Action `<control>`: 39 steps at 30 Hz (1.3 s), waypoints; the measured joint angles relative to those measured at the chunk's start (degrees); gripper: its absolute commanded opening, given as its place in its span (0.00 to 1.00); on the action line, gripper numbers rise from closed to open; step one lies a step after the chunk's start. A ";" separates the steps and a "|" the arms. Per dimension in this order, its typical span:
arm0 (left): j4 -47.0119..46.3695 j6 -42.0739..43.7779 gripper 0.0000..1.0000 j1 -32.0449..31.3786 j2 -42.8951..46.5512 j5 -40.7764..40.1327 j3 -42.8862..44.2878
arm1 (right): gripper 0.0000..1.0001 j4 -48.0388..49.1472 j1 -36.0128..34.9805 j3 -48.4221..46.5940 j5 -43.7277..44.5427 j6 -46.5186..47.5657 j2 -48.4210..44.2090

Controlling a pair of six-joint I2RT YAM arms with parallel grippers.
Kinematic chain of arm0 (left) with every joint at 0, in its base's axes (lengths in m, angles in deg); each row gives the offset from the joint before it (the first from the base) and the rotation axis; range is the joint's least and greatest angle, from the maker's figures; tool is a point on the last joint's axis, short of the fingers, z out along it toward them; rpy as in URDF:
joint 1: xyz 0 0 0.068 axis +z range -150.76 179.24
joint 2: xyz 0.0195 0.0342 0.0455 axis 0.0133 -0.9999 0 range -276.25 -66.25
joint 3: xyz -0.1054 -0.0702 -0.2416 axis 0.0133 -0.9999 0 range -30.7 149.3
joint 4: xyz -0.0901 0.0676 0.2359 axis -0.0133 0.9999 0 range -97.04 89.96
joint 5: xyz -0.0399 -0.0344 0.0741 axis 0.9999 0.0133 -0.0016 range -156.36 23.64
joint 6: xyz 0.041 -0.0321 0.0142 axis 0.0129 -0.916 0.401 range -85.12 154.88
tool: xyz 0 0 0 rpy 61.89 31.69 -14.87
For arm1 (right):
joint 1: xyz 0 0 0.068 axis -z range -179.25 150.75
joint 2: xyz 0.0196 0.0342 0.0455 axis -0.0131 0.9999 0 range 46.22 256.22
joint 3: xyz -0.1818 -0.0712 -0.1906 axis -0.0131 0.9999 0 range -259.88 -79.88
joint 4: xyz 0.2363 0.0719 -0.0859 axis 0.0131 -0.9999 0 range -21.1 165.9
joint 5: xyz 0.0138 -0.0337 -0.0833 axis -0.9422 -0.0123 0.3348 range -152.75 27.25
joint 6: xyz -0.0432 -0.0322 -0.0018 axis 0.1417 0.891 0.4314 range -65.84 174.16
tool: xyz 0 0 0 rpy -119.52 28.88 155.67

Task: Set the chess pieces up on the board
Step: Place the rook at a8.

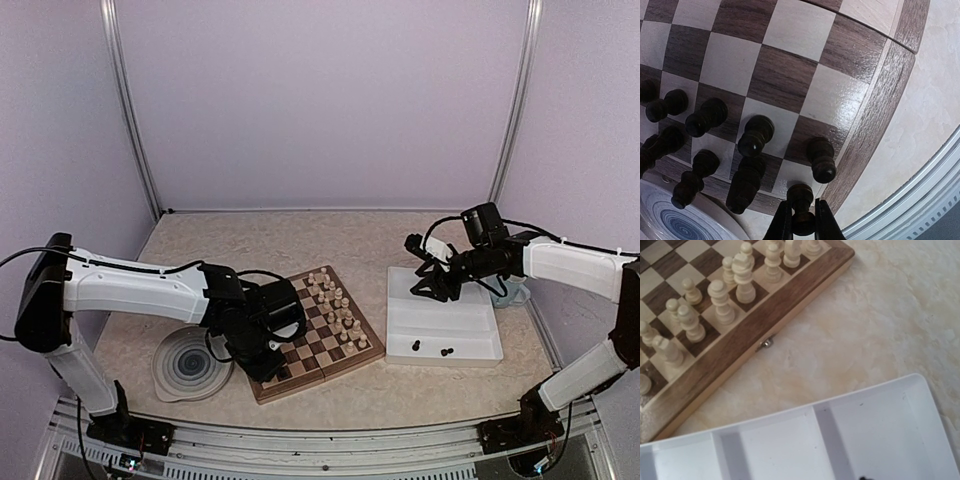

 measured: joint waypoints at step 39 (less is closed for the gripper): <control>-9.66 2.38 0.45 6.54 8.83 0.33 11.85 | 0.34 -13.68 -0.85 -1.16 0.92 11.37 1.92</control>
